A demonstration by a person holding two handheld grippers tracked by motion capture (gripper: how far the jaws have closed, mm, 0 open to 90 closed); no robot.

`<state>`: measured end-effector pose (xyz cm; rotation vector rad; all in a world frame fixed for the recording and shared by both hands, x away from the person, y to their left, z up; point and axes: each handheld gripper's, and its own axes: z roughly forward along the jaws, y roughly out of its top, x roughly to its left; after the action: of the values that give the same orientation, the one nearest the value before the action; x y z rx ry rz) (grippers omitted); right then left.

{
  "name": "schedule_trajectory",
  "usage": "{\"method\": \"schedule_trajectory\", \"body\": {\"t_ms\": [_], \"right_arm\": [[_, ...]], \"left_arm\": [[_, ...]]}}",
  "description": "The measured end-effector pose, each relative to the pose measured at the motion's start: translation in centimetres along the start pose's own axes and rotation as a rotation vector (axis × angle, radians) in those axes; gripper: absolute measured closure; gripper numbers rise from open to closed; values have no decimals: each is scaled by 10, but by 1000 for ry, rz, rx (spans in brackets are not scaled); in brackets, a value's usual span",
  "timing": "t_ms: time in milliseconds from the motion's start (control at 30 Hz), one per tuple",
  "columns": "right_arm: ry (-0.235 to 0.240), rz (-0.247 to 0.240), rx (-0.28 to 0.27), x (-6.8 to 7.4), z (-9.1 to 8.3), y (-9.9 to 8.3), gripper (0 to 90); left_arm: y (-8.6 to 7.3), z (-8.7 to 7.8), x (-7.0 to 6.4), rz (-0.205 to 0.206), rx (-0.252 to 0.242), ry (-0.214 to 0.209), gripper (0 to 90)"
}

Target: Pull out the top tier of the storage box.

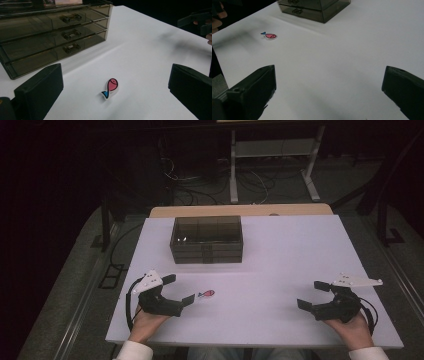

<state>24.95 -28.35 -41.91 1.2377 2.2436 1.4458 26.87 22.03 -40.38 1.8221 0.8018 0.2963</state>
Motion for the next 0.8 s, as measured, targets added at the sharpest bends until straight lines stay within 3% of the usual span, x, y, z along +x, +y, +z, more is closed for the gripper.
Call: {"method": "schedule_trajectory", "body": {"t_ms": [533, 800], "right_arm": [[4, 1, 4, 1, -1, -3, 0], [6, 5, 0, 1, -1, -3, 0]], "left_arm": [[0, -2, -2, -5, 9, 13, 0], [0, 3, -5, 1, 47, 3, 0]]}}
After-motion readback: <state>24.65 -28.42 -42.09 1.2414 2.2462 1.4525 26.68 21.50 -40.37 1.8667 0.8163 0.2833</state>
